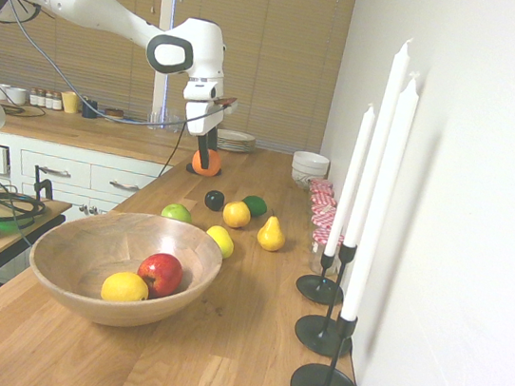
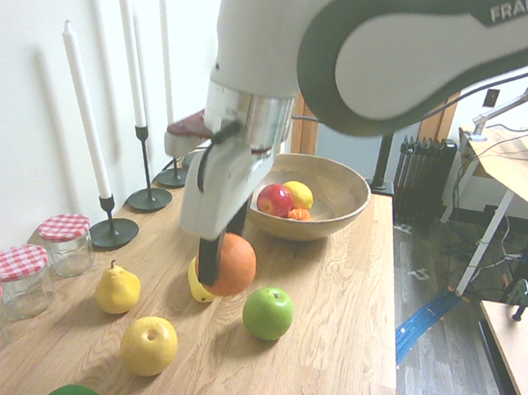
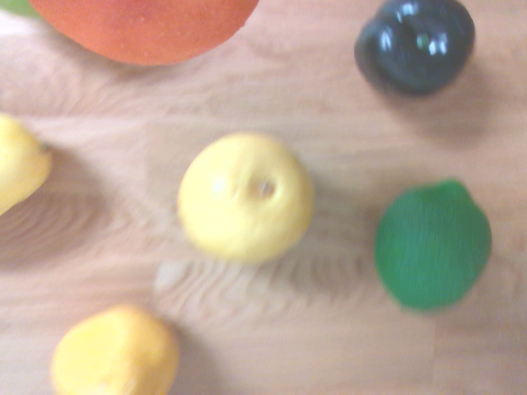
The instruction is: Take orange out of the basket
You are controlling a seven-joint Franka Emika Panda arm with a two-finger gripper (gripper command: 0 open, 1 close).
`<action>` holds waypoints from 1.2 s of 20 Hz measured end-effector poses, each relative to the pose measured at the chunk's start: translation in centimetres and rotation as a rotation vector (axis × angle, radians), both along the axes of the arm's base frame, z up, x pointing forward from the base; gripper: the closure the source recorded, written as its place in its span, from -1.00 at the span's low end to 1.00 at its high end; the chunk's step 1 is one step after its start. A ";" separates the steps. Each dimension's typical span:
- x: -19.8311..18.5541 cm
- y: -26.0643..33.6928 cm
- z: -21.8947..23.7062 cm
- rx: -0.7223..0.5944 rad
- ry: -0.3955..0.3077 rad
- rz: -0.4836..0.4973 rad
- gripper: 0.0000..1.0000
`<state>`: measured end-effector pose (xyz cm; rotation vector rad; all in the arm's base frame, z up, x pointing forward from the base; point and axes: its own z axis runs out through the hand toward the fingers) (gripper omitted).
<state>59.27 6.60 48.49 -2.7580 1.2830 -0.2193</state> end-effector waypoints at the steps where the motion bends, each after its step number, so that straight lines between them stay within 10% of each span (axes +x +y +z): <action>1: -0.2 0.2 -1.0 -0.004 0.010 0.005 1.00; 18: 0.6 0.1 -11.1 -0.020 0.134 -0.002 1.00; 19: 0.7 0.1 -11.2 -0.023 0.135 -0.001 -1.00; 24: 0.7 0.1 -11.4 -0.028 0.139 0.003 -1.00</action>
